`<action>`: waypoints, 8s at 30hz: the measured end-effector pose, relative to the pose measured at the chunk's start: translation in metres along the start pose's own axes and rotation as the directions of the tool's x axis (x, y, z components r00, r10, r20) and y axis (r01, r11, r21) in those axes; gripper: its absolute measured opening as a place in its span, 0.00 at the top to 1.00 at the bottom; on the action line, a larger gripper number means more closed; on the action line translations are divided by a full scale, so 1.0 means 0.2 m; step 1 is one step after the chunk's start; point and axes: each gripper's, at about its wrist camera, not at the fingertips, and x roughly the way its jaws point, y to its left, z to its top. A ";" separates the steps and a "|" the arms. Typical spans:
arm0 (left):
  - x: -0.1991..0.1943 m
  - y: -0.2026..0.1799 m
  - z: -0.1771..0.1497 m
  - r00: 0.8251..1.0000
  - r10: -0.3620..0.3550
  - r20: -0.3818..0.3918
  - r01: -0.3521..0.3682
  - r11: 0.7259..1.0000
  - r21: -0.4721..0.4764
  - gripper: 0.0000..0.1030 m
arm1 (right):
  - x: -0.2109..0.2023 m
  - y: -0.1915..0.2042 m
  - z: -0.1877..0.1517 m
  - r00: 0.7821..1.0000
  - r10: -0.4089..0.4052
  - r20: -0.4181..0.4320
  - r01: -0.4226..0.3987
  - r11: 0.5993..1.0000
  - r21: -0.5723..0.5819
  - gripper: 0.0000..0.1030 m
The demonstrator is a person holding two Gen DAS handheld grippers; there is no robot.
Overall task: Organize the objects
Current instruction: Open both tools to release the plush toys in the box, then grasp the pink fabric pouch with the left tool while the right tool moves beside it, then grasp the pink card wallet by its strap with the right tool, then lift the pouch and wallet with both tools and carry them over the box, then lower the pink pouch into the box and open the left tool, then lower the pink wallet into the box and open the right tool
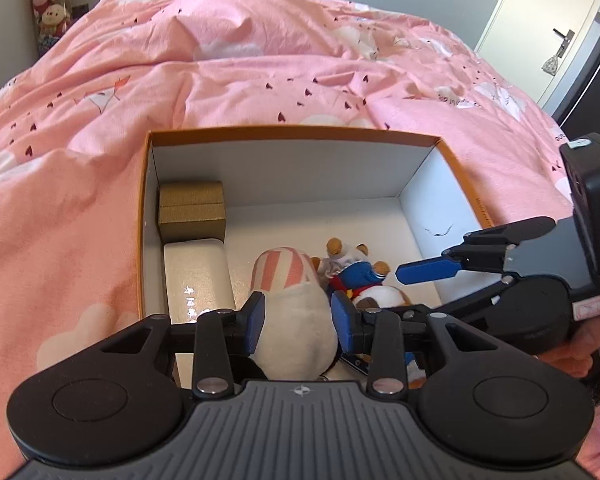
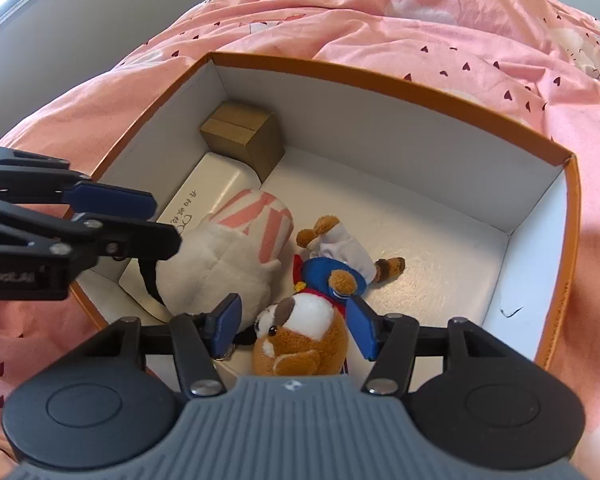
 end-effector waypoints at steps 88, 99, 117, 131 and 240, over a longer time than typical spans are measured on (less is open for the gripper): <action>-0.03 -0.27 -0.57 0.976 -0.060 -0.209 0.049 0.997 -0.056 0.74 | -0.05 -0.07 -0.86 0.983 0.095 -0.157 0.006 0.839 0.545 0.41; -0.03 -0.25 -0.57 0.975 -0.065 -0.214 0.051 0.996 -0.074 0.74 | -0.29 0.16 -0.79 0.996 0.050 -0.079 -0.017 0.930 0.366 0.85; 0.02 -0.21 -0.58 0.974 -0.108 -0.199 0.082 0.988 -0.135 0.69 | -0.16 0.18 -0.64 0.997 0.039 -0.067 -0.014 0.939 0.344 0.75; -0.12 -0.26 -0.52 0.981 -0.138 -0.133 0.131 0.989 -0.063 0.75 | -0.38 0.22 -0.65 0.999 -0.035 0.015 0.030 0.963 0.268 0.79; 0.32 -0.26 0.02 0.981 -0.088 -0.171 0.104 0.991 0.083 0.92 | -0.28 -0.22 -0.15 0.993 -0.054 0.101 0.008 0.913 0.408 0.79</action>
